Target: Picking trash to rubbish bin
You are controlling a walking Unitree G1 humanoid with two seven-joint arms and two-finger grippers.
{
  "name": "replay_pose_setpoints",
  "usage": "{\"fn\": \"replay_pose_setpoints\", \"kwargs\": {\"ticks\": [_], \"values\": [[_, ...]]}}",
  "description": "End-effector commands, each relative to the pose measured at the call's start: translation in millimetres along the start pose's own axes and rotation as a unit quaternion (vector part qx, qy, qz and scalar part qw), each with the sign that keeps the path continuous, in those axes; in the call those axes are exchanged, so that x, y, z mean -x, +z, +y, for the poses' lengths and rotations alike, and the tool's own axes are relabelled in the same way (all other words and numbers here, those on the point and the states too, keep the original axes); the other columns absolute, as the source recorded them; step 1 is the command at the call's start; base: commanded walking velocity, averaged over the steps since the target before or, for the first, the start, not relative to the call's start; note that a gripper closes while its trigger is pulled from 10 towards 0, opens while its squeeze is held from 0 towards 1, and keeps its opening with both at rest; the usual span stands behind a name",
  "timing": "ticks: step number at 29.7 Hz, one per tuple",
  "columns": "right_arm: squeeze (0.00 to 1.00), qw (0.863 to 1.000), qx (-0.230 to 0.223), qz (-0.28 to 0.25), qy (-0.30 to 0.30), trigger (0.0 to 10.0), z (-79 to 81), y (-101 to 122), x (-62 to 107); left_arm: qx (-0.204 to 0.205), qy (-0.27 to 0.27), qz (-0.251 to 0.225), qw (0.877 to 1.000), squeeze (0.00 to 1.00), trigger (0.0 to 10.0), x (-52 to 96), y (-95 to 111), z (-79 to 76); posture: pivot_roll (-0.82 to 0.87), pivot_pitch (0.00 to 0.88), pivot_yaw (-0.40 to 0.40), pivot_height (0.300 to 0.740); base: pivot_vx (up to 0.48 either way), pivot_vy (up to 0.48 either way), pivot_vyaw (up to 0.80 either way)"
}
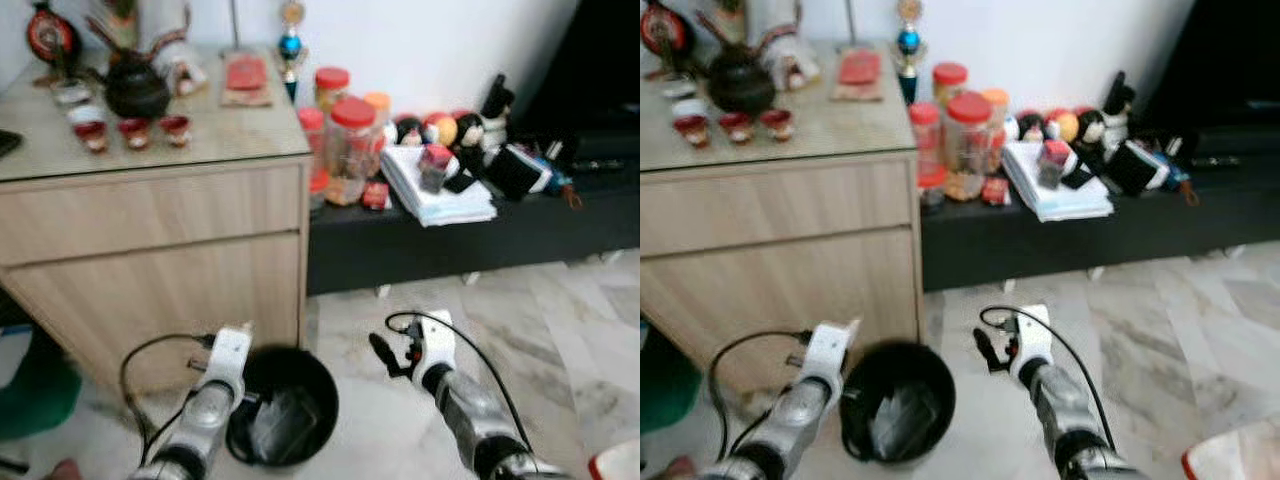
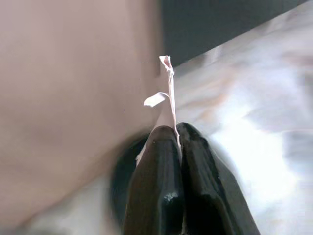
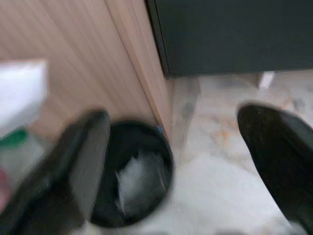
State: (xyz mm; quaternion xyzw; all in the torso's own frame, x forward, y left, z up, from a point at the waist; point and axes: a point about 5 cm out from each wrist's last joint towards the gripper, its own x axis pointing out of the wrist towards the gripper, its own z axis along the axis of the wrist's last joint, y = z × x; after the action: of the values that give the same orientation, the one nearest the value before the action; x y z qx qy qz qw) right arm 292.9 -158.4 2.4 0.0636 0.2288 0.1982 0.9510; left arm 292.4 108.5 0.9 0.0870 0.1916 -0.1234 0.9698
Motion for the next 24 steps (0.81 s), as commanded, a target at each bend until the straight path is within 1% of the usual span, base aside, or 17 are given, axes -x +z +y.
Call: {"fn": "replay_pose_setpoints", "kwargs": {"ticks": [1,2,3,6,7,10,11,16,17,18,19,20,21,24], "values": [[0.0,0.999,0.021,-0.023,0.041,10.0,10.6,18,-8.7,-0.011,0.003,0.006,1.0,0.0,10.0,0.7,-2,9.8,0.01,0.07,-0.079,0.74,0.0,0.0,0.0],[0.0,0.997,0.027,-0.024,0.062,10.0,14.6,21,-10.4,-0.001,0.001,0.0,1.0,0.0,10.0,-0.4,1,8.5,0.0,0.072,-0.078,0.74,0.0,0.0,0.0],[0.0,0.997,0.027,-0.024,0.062,10.0,14.6,21,-10.4,-0.001,0.001,0.0,1.0,0.0,10.0,-0.4,1,8.5,0.0,0.072,-0.078,0.74,0.0,0.0,0.0],[0.0,0.991,0.047,-0.036,0.118,10.0,25.3,30,-13.7,0.009,-0.007,-0.009,1.0,0.0,10.0,-3.9,9,7.0,0.0,0.079,-0.082,0.74,0.0,0.0,0.0],[0.0,0.99,0.049,-0.038,0.126,10.0,26.7,32,-14.0,0.01,-0.008,-0.011,1.0,0.0,10.0,-4.4,10,7.2,0.0,0.079,-0.082,0.74,0.0,0.0,0.0],[0.0,0.987,0.059,-0.045,0.145,10.0,29.8,36,-14.6,0.011,-0.005,-0.014,1.0,0.0,10.0,-5.5,13,9.6,-0.01,0.082,-0.084,0.74,0.0,0.0,0.0],[0.0,0.985,0.061,-0.048,0.152,10.0,31.1,39,-15.0,0.01,0.0,-0.016,1.0,0.0,10.0,-6.0,15,12.7,-0.01,0.082,-0.084,0.74,0.0,0.0,0.0],[0.0,0.984,0.065,-0.052,0.158,10.0,31.2,42,-14.9,0.009,0.009,-0.02,1.0,0.0,10.0,-6.3,17,18.9,-0.01,0.083,-0.088,0.74,0.0,0.0,0.0],[0.0,0.984,0.066,-0.052,0.158,10.0,31.0,42,-14.7,0.007,0.012,-0.021,1.0,0.15,10.0,-6.1,17,20.2,-0.01,0.083,-0.088,0.74,0.0,0.0,0.0],[0.0,0.984,0.066,-0.052,0.158,10.0,31.0,43,-14.7,0.004,0.013,-0.021,1.0,0.15,10.0,-6.0,17,20.8,-0.01,0.083,-0.088,0.74,0.0,0.0,0.0],[0.0,0.984,0.067,-0.051,0.158,10.0,30.8,43,-14.6,0.002,0.014,-0.021,1.0,0.68,10.0,-5.8,17,21.3,-0.01,0.084,-0.089,0.74,0.0,0.0,0.0],[0.0,0.984,0.067,-0.051,0.158,10.0,30.6,42,-14.3,-0.003,0.016,-0.021,1.0,0.89,10.0,-5.4,16,22.3,-0.01,0.084,-0.09,0.74,0.0,0.0,0.0],[0.0,0.984,0.066,-0.051,0.157,10.0,30.4,42,-14.2,-0.006,0.018,-0.019,1.0,1.0,10.0,-5.0,15,23.5,-0.01,0.084,-0.09,0.74,0.0,0.0,0.0],[0.0,0.985,0.066,-0.047,0.154,10.0,29.6,40,-13.6,-0.004,0.022,-0.016,1.0,1.0,10.0,-4.4,14,25.1,-0.01,0.085,-0.092,0.74,0.0,0.0,0.0]]}}
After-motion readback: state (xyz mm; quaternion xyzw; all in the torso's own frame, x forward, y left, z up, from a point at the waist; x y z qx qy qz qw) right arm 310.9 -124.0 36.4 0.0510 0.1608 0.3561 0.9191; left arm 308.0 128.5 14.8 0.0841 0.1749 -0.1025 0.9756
